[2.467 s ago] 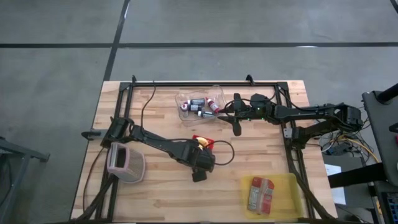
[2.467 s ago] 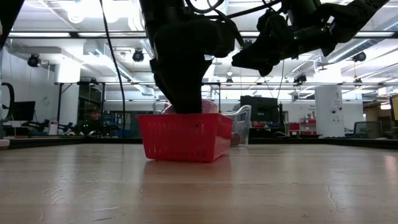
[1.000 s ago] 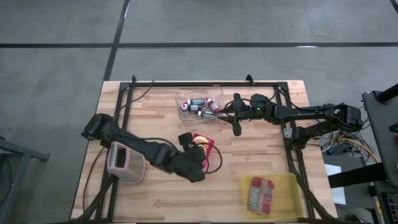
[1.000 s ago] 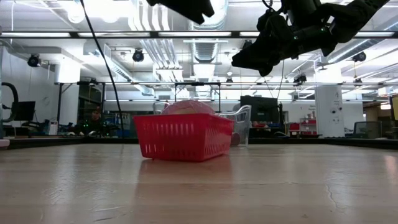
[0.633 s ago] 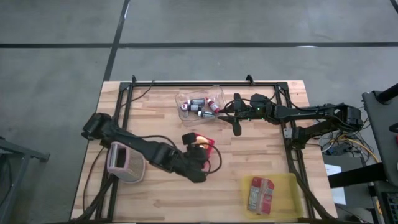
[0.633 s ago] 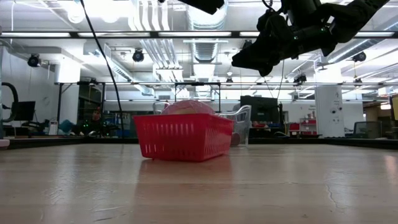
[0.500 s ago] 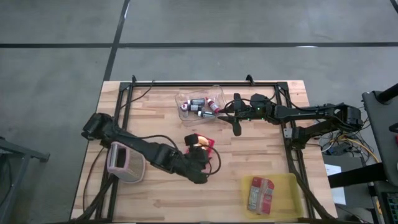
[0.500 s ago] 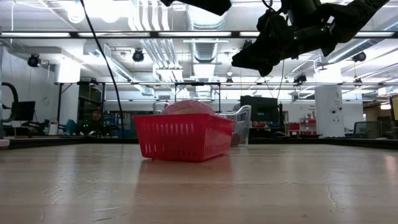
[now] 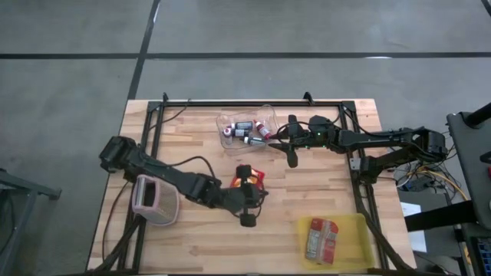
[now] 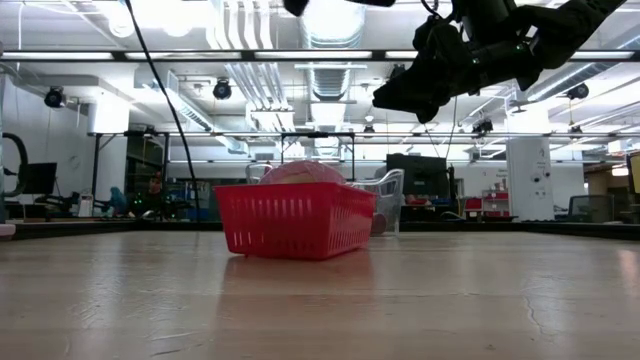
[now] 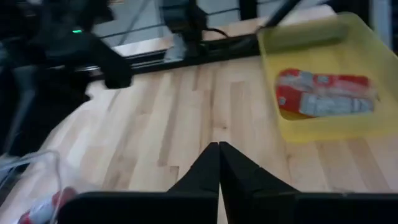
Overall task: Pick & Place Food Item
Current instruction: Return to Home Position
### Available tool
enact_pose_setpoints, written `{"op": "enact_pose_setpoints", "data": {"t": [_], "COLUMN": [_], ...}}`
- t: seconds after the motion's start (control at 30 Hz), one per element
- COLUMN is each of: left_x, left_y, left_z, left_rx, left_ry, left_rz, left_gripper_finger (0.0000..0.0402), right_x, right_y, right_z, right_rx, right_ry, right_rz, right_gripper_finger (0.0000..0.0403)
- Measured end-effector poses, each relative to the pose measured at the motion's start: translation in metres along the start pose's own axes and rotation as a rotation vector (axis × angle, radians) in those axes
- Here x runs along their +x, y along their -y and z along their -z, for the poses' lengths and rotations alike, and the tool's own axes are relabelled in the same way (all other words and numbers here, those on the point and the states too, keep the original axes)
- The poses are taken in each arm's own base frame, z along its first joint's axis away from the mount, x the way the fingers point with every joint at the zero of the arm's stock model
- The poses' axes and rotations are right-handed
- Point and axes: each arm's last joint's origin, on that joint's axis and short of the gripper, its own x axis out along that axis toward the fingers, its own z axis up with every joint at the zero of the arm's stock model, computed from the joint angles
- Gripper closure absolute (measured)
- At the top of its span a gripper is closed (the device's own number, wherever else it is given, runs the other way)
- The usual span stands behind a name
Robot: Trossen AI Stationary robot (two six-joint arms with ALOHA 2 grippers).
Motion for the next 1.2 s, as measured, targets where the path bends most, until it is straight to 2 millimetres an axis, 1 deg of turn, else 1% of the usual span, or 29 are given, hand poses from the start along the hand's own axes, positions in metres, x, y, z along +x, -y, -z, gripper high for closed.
{"op": "enact_pose_setpoints", "data": {"t": [0.1, 0.23, 0.37, 0.47, 0.57, 0.67, 0.83, 1.0, 1.13, 1.2], "left_x": [0.004, 0.008, 0.013, 0.010, 0.004, -0.008, -0.042, -0.073, -0.086, -0.093], "left_y": [-0.006, -0.020, -0.032, -0.045, -0.062, -0.074, -0.086, -0.096, -0.101, -0.104], "left_z": [-0.003, -0.009, -0.006, -0.003, 0.005, 0.014, 0.026, 0.043, 0.064, 0.070], "left_rx": [0.030, 0.026, 0.060, 0.094, 0.070, 0.053, 0.034, -0.006, 0.023, 0.021], "left_ry": [0.027, 0.098, 0.184, 0.256, 0.295, 0.329, 0.407, 0.489, 0.513, 0.532], "left_rz": [0.069, 0.119, 0.207, 0.257, 0.281, 0.283, 0.282, 0.264, 0.252, 0.243], "left_gripper_finger": [0.0398, 0.0399, 0.0400, 0.0400, 0.0400, 0.0401, 0.0401, 0.0401, 0.0401, 0.0401], "right_x": [0.000, 0.000, 0.000, 0.000, 0.000, 0.000, 0.000, 0.000, 0.000, 0.000], "right_y": [0.000, 0.000, 0.000, 0.000, 0.000, 0.000, 0.000, 0.000, 0.000, 0.000], "right_z": [0.000, 0.000, 0.000, 0.000, 0.000, 0.000, 0.000, 0.000, 0.000, 0.000], "right_rx": [0.000, -0.001, -0.001, -0.001, -0.001, -0.001, 0.000, 0.000, 0.000, 0.000], "right_ry": [-0.001, 0.002, 0.002, 0.002, 0.003, 0.002, 0.002, 0.003, 0.002, 0.000], "right_rz": [0.000, 0.000, 0.000, 0.000, 0.000, 0.000, 0.000, 0.000, 0.000, 0.000], "right_gripper_finger": [0.0273, 0.0273, 0.0273, 0.0273, 0.0273, 0.0273, 0.0273, 0.0273, 0.0273, 0.0273]}}
